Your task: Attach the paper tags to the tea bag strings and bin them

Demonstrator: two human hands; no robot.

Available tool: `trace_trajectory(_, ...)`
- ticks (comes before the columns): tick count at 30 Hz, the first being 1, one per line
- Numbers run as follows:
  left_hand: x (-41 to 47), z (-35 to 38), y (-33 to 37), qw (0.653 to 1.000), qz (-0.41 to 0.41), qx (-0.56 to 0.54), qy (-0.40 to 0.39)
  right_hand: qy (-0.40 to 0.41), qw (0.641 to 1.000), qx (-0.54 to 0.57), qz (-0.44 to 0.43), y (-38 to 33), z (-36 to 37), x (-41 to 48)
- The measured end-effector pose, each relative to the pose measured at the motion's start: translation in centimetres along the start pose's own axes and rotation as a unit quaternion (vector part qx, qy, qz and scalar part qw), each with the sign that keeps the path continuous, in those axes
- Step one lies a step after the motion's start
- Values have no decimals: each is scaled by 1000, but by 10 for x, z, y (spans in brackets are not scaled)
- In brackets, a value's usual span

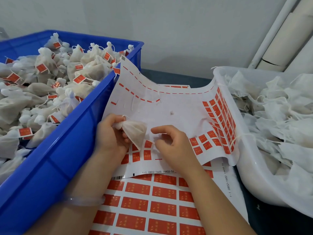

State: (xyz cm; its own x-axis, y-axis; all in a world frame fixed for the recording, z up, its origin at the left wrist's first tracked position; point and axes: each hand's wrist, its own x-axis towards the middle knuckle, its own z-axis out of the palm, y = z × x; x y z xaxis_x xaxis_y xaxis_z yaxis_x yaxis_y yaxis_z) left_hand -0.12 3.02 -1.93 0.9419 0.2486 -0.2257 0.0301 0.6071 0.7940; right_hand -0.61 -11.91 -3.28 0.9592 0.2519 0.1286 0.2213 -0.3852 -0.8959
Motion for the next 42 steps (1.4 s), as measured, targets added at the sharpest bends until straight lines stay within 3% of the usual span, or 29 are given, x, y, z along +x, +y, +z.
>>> trace_trajectory(10, -1, 1, 0, 998, 37, -24, 35, -63, 997, -26, -43, -3, -4, -2)
trace_trajectory(13, 0, 1, 0, 998, 30, -31, 36, -42, 997, -61, -39, -2, -2, -1)
trace_trajectory(18, 0, 1, 0, 998, 14, -44, 38, -17, 998, 67, -16, -2, -10, 0)
trace_trajectory(23, 0, 1, 0, 998, 4, -45, 44, -15, 994, 111, -19, -2, -10, 0)
trace_trajectory(42, 0, 1, 0, 999, -17, -13, 47, 30, 993, 108, -21, 0, -9, 1)
